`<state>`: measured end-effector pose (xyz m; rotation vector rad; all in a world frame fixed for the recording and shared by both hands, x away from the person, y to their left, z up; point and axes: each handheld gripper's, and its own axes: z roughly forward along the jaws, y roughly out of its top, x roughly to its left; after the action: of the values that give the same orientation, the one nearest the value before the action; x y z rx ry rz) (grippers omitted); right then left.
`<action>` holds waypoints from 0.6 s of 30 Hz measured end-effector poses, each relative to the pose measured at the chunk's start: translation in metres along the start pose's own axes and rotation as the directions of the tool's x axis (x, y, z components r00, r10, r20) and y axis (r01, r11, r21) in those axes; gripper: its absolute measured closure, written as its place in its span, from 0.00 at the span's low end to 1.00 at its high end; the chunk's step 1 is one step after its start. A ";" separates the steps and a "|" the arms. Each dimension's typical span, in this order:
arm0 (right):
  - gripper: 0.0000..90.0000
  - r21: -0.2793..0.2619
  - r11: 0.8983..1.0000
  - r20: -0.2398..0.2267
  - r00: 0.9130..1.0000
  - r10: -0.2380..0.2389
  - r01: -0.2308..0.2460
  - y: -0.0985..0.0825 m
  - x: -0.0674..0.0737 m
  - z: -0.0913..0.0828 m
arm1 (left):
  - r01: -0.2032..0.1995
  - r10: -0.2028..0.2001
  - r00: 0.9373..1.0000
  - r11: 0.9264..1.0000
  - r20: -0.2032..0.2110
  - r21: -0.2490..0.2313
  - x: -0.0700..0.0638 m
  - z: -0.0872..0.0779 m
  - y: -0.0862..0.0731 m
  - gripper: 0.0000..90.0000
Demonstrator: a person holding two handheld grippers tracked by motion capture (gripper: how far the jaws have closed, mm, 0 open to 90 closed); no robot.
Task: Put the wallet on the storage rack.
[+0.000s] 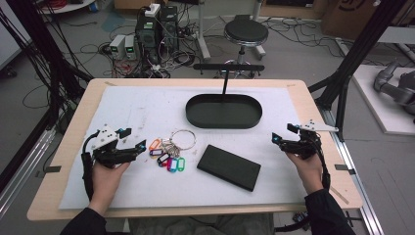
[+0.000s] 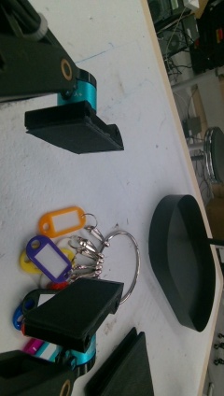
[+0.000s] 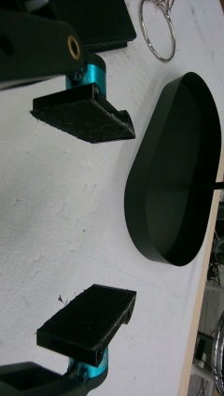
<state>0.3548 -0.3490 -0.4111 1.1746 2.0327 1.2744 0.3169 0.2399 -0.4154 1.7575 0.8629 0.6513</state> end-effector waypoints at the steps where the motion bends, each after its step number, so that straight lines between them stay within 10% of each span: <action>1: 0.22 0.003 1.000 0.001 1.000 -0.004 0.004 0.000 0.000 0.001 | 0.000 0.000 1.000 1.000 -0.002 -0.002 0.001 0.000 0.000 0.30; 18: 0.22 0.009 1.000 0.020 1.000 -0.004 0.004 -0.001 -0.003 -0.003 | 0.008 -0.008 1.000 1.000 0.013 0.009 -0.002 0.007 0.003 0.30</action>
<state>0.3535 -0.3537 -0.4109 1.1820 2.0282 1.2478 0.3220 0.2338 -0.4154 1.7634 0.8643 0.6315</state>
